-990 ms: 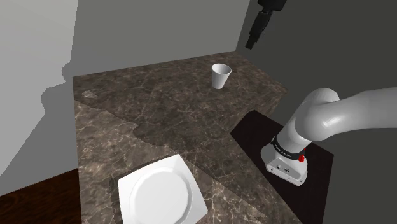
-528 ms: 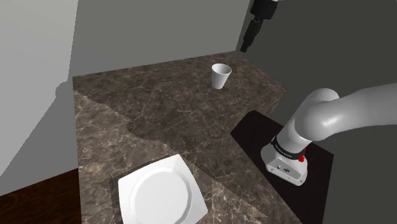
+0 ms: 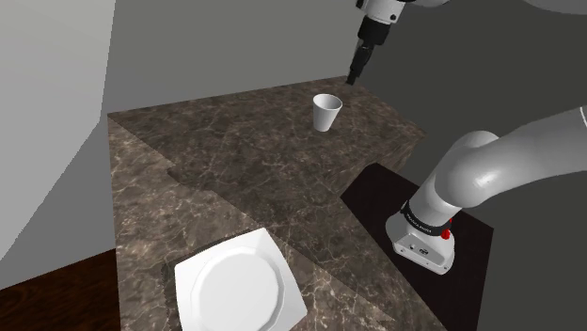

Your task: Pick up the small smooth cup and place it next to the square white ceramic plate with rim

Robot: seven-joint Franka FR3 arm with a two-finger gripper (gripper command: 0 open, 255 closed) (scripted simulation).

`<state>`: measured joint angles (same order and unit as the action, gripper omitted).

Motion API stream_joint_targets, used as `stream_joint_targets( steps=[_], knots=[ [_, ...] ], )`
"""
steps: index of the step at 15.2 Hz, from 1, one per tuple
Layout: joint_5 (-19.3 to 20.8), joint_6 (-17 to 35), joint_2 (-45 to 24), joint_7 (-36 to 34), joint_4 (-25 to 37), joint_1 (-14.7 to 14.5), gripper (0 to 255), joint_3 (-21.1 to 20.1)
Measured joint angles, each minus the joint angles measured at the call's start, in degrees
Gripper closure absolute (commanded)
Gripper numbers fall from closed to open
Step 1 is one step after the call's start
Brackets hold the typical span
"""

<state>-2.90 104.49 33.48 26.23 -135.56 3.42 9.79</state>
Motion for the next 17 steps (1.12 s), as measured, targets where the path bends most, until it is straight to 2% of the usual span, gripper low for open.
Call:
stream_joint_targets(
  steps=[8,13,17],
  knots=[
    [-2.1,9.1,-15.0,10.7,4.0,-0.1,0,7.3],
    [-6.2,13.5,-26.1,18.6,8.5,0.0,0,11.2],
    [-10.8,15.1,-35.3,25.0,13.9,0.9,0,13.1]
  ],
)
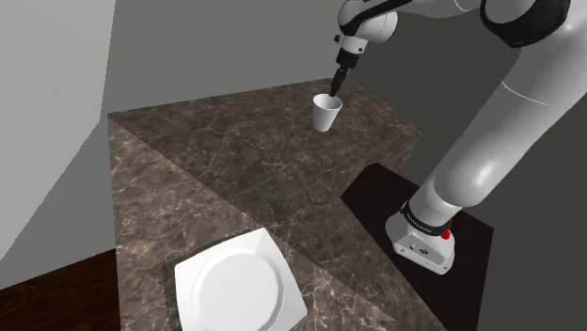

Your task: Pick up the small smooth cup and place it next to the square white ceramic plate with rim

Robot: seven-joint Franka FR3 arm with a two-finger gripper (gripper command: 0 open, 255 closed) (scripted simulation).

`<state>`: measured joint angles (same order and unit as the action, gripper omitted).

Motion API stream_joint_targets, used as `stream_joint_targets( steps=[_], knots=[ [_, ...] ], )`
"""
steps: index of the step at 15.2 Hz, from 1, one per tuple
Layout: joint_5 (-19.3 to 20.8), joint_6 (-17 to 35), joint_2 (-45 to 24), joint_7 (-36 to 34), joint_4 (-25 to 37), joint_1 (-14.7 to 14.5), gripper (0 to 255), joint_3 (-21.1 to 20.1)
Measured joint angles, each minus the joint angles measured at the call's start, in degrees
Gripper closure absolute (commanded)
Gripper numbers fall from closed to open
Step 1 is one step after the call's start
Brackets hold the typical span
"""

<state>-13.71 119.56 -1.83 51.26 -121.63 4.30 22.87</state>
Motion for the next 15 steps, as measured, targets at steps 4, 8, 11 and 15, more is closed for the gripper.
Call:
stream_joint_targets(
  steps=[4,8,11,15],
  knots=[
    [-2.0,1.5,-3.5,2.3,1.1,0.4,0,0.1],
    [-3.4,4.3,-5.3,3.2,-0.2,0.3,0,-0.3],
    [-3.7,5.1,-5.7,3.5,-0.6,0.3,0,-0.4],
    [-3.8,5.2,-5.8,3.6,-0.7,0.3,0,-0.4]
  ],
)
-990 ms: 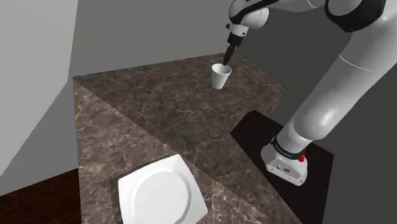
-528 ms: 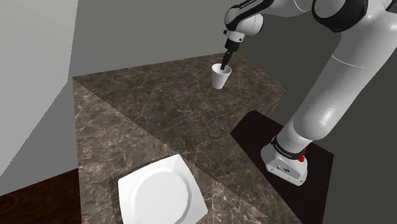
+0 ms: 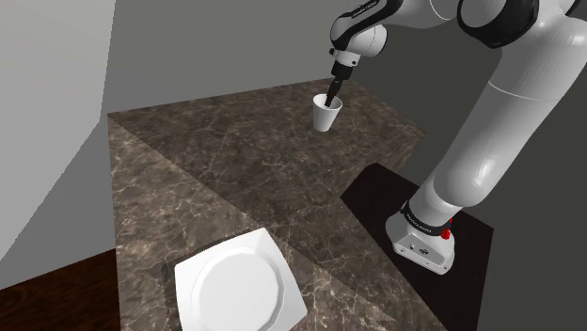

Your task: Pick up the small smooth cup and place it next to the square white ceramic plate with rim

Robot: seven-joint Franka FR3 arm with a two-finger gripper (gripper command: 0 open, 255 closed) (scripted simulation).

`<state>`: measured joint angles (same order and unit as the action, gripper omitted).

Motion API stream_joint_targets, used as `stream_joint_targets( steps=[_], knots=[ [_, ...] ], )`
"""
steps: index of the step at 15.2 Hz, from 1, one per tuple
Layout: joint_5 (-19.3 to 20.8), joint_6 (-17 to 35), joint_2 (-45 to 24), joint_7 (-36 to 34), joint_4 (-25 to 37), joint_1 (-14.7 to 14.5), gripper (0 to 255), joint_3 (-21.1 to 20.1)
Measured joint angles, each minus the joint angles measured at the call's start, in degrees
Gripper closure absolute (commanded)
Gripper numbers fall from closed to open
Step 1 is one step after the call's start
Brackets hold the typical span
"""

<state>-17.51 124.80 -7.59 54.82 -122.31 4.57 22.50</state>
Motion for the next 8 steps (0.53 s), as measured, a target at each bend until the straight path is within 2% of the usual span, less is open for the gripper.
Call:
stream_joint_targets(
  steps=[1,8],
  knots=[
    [0.0,0.0,0.0,0.0,0.0,0.0,255,0.0],
    [0.0,0.0,0.0,0.0,0.0,0.0,255,0.0]
  ],
)
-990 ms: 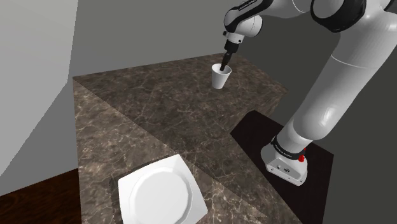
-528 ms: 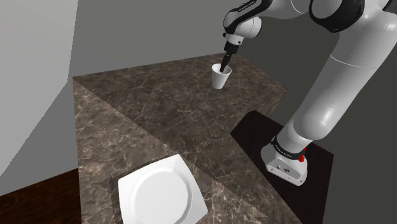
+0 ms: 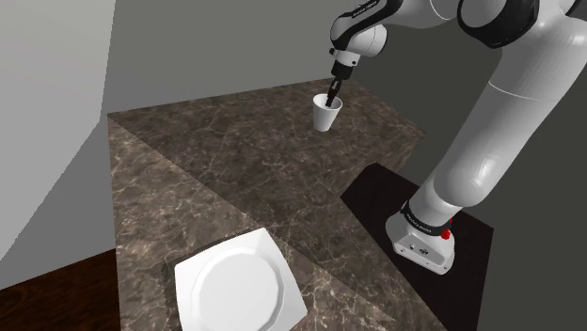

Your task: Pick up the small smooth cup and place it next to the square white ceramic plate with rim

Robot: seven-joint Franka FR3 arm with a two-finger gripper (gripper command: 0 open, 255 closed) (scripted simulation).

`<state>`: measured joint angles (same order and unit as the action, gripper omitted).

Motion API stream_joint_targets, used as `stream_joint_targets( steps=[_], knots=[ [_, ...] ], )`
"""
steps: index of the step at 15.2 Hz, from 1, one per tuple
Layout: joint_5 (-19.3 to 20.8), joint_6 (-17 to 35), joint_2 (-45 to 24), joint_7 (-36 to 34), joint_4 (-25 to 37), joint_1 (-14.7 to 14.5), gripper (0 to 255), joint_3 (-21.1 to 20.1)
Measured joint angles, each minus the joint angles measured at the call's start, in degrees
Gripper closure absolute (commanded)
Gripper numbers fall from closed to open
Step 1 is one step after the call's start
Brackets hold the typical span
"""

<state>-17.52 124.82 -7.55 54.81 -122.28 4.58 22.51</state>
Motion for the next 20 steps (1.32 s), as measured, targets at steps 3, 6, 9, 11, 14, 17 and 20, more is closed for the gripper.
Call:
stream_joint_targets(
  steps=[3,6,9,11,14,17,20],
  knots=[
    [0.0,0.0,0.0,0.0,0.0,0.0,255,0.0],
    [0.7,-1.3,0.9,-0.6,0.6,-0.1,255,0.1],
    [1.6,-3.3,2.0,-1.5,1.6,-0.1,255,0.3],
    [2.2,-4.7,2.9,-2.2,2.3,-0.2,255,0.3],
    [3.0,-6.4,4.1,-3.1,3.0,-0.3,255,0.3],
    [3.6,-8.6,4.8,-3.7,4.6,-0.3,255,0.4],
    [4.3,-10.6,6.0,-4.6,5.7,-0.3,255,0.4]
  ],
)
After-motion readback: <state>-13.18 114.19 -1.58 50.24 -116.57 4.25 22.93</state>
